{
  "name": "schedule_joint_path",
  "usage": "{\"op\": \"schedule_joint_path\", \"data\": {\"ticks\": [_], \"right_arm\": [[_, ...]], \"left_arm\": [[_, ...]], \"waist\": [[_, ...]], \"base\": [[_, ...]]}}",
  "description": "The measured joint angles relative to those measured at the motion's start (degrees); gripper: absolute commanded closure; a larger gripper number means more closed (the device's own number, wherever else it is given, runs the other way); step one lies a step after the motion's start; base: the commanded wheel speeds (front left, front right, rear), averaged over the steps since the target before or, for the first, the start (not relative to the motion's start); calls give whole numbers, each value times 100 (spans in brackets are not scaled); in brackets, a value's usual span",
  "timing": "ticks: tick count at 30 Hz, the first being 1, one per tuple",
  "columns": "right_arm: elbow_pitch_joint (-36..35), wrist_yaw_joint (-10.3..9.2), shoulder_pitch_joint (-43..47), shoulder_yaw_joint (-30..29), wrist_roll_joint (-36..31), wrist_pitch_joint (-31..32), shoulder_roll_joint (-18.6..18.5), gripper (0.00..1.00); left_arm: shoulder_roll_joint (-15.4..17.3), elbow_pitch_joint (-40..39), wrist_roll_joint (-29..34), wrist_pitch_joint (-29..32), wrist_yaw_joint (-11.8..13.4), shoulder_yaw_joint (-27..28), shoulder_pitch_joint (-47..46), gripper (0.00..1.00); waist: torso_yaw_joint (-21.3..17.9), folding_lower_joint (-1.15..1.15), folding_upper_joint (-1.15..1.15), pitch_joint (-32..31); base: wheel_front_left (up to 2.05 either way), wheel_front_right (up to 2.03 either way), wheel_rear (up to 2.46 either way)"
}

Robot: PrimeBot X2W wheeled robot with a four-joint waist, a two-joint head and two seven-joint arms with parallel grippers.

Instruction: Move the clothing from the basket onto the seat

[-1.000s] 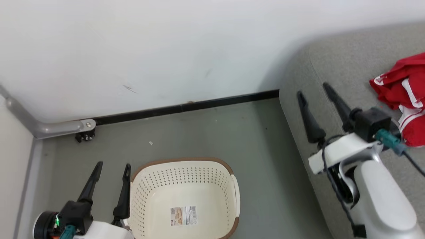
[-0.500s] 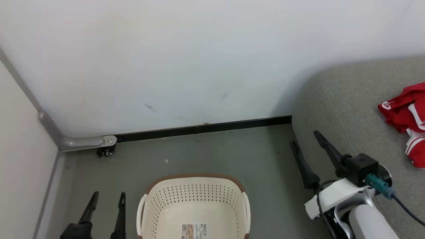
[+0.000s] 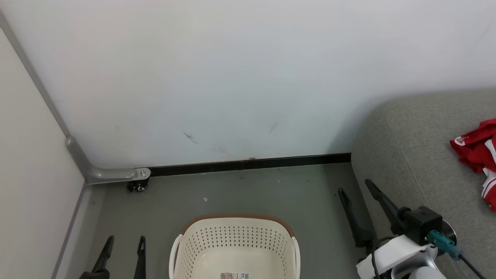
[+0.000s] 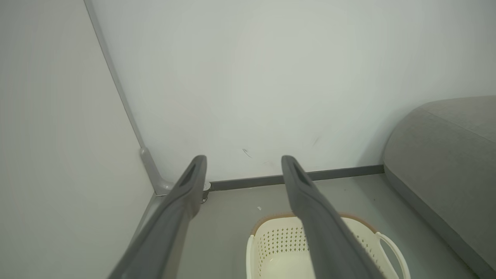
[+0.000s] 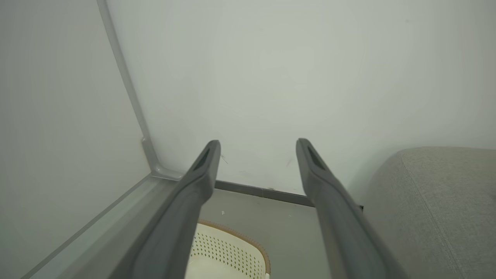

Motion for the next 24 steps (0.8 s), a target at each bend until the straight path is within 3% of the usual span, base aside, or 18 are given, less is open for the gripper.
{"op": "schedule_joint_path", "data": {"ticks": [14,24], "right_arm": [[-136,0,561,-8,164,0,15,0],[-81,0,877,-485,311,0,35,0]], "left_arm": [[-7,172,-185,0,53,79,327,0],[-5,123,-285,0,-27,-43,350,0]], "waist": [[7,0,0,-156],[-62,0,0,-155]], "base": [[0,0,0],[0,0,0]]}}
